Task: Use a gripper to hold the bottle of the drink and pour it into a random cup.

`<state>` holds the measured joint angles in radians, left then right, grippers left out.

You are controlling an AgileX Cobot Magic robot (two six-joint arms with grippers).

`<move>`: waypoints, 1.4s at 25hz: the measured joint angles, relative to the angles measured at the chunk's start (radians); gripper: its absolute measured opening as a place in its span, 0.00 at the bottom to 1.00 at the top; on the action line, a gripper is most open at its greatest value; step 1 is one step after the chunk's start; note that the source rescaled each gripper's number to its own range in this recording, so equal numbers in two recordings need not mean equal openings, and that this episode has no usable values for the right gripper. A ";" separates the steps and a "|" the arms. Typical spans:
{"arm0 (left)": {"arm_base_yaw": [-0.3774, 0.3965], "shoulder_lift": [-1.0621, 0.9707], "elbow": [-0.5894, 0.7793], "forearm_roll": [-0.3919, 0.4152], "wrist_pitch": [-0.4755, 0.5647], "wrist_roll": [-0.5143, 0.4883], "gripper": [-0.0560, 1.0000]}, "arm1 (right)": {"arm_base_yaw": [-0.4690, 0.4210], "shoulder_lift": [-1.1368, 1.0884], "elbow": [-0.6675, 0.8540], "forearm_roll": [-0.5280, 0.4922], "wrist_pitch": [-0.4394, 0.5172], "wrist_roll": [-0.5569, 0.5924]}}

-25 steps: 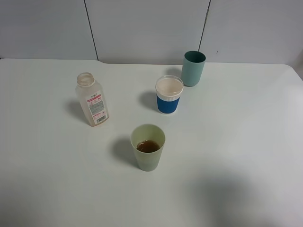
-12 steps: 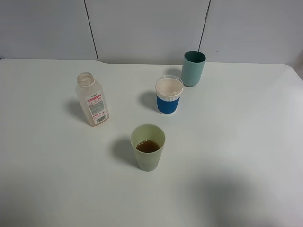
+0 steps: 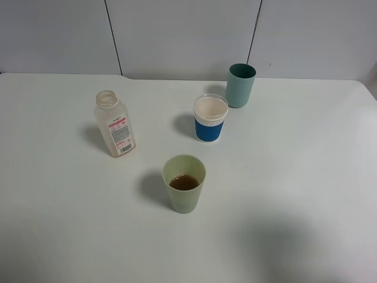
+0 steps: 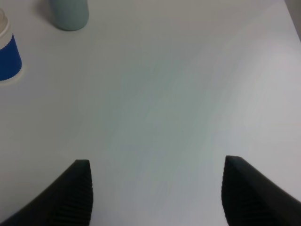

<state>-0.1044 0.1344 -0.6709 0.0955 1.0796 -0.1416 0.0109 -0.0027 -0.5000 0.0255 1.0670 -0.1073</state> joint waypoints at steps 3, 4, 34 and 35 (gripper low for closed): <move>0.000 -0.053 0.048 0.000 0.005 0.000 1.00 | 0.000 0.000 0.000 0.000 0.000 0.000; 0.000 -0.071 0.066 0.000 0.005 0.000 1.00 | 0.000 0.000 0.000 0.000 0.000 0.000; 0.092 -0.140 0.164 0.001 -0.018 0.021 1.00 | 0.000 0.000 0.000 0.000 0.000 0.000; 0.092 -0.140 0.164 0.001 -0.018 0.021 1.00 | 0.000 0.000 0.000 0.000 0.000 0.000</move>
<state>-0.0120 -0.0055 -0.5071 0.0969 1.0620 -0.1208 0.0109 -0.0027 -0.5000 0.0255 1.0670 -0.1073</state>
